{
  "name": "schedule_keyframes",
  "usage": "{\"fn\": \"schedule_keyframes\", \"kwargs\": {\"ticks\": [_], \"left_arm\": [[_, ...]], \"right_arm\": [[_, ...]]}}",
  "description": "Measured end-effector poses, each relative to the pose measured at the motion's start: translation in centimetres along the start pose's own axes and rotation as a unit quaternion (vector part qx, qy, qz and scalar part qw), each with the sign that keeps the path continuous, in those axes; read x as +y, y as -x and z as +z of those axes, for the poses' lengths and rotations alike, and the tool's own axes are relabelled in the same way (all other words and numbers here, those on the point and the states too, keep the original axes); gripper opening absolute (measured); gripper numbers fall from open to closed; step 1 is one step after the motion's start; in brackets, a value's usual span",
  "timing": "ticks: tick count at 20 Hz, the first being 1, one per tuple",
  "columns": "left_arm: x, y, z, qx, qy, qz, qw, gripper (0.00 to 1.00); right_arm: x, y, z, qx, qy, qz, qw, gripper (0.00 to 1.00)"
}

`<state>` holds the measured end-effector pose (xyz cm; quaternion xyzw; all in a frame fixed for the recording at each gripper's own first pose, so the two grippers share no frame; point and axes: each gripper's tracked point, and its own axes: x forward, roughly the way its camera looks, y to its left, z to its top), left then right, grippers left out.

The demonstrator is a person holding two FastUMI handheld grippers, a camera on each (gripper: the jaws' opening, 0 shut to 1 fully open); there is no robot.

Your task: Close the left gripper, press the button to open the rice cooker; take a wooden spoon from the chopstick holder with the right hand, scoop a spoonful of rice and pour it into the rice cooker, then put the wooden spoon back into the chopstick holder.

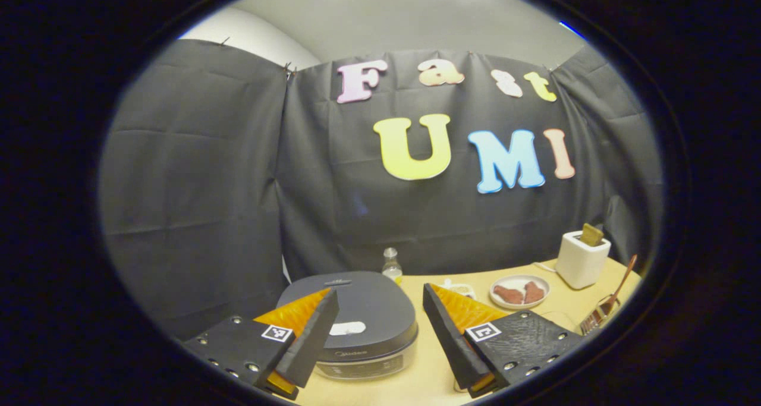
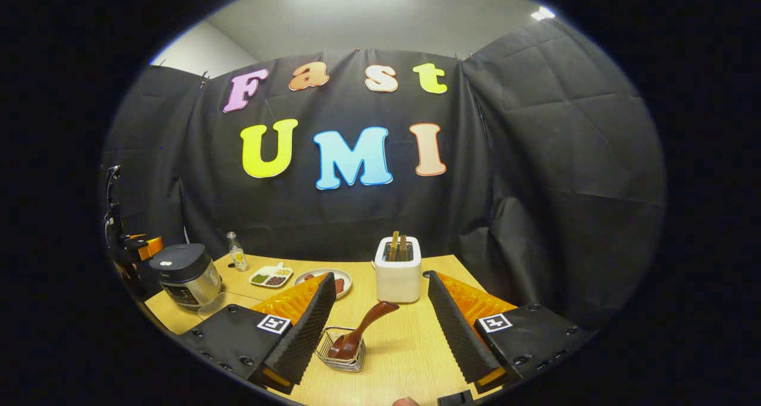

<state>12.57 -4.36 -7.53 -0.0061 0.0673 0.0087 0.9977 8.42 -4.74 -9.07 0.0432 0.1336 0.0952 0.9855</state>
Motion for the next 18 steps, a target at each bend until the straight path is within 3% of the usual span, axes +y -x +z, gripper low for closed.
{"fn": "schedule_keyframes", "kwargs": {"ticks": [9,18], "left_arm": [[-4.7,9.6,7.8,-0.041,0.018,-0.055,0.997,0.89],[-3.5,13.3,9.2,-0.051,0.003,-0.099,0.994,0.89]], "right_arm": [[2.2,4.0,4.8,-0.06,0.025,0.03,0.997,0.98],[6.3,6.9,6.5,-0.089,0.008,0.015,0.996,0.98]]}}
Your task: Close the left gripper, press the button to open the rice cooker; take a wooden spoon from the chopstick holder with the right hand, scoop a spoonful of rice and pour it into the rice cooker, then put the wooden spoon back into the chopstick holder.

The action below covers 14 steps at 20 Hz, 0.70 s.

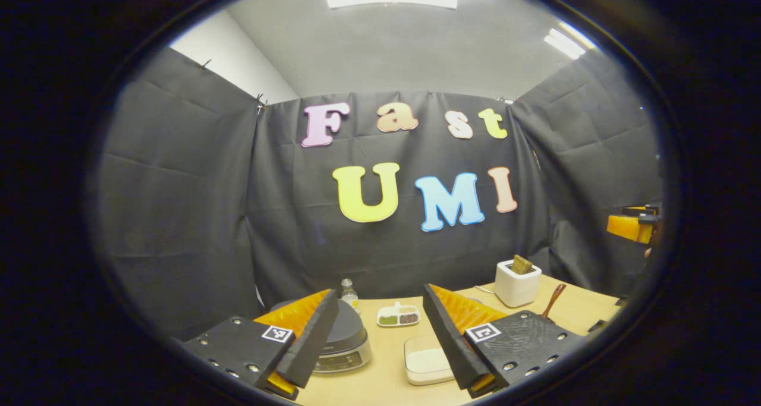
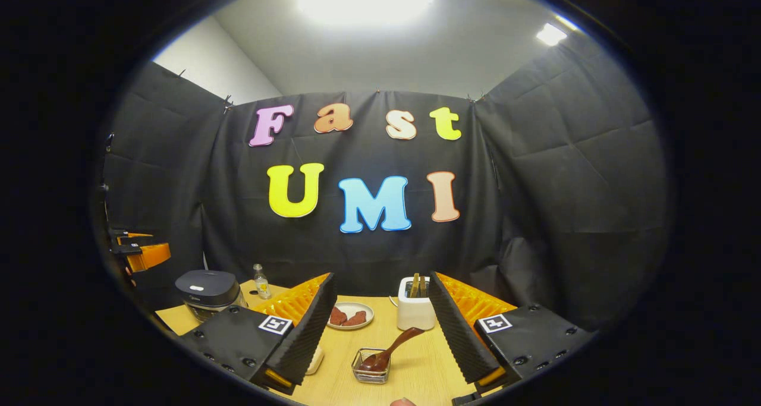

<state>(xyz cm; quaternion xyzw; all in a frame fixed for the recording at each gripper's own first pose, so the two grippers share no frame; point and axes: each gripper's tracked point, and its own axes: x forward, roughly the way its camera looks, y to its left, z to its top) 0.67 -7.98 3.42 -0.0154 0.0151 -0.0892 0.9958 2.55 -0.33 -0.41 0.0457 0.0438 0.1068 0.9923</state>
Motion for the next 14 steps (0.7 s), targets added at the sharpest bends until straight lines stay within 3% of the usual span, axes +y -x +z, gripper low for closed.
{"fn": "schedule_keyframes", "kwargs": {"ticks": [14], "left_arm": [[1.2,1.8,0.7,-0.01,0.003,-0.017,1.0,0.88]], "right_arm": [[2.8,2.7,0.9,-0.008,-0.012,-0.018,1.0,0.98]]}}
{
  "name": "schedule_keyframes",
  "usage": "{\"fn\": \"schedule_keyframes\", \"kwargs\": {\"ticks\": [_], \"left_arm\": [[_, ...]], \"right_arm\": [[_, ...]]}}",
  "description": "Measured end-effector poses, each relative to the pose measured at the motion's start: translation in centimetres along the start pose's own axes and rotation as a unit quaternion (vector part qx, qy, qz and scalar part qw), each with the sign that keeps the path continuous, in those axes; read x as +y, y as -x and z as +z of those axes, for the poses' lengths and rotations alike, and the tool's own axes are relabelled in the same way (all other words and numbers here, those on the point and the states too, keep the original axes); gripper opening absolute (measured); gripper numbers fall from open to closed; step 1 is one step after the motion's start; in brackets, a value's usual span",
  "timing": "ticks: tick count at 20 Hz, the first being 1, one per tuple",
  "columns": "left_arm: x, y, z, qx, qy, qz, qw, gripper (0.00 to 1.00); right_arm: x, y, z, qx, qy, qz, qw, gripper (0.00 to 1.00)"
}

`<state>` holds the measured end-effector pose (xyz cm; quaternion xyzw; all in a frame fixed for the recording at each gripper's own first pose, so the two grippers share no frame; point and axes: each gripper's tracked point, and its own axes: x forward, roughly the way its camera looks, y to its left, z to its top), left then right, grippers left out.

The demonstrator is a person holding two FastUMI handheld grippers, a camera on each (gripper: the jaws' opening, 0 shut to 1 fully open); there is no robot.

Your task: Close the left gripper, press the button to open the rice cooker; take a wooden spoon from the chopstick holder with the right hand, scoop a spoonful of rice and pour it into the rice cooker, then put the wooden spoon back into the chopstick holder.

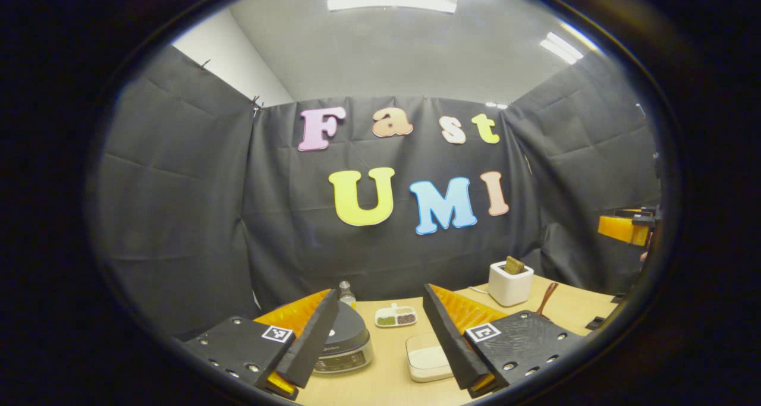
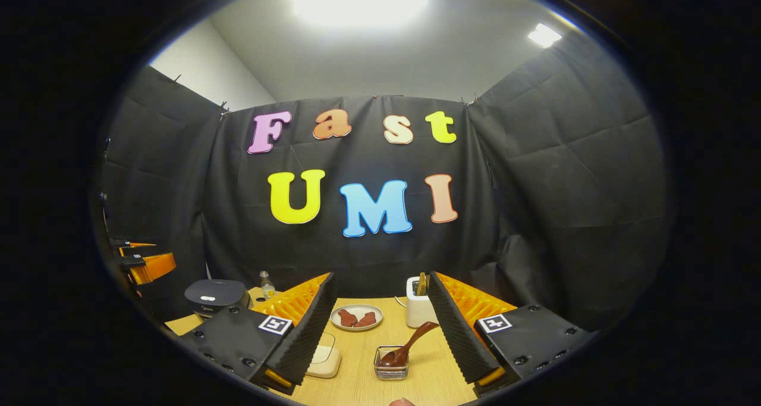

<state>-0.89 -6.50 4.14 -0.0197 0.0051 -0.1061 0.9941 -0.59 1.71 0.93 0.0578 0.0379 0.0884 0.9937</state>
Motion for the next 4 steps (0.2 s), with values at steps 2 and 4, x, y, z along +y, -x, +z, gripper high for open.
{"fn": "schedule_keyframes", "kwargs": {"ticks": [2,4], "left_arm": [[0.2,0.07,0.07,-0.001,0.0,0.0,1.0,0.88],[0.37,0.22,-0.12,0.0,0.001,0.001,1.0,0.89]], "right_arm": [[-0.2,0.3,0.01,-0.001,0.003,-0.003,1.0,0.98],[-0.19,0.57,0.07,-0.001,0.004,-0.006,1.0,0.98]]}}
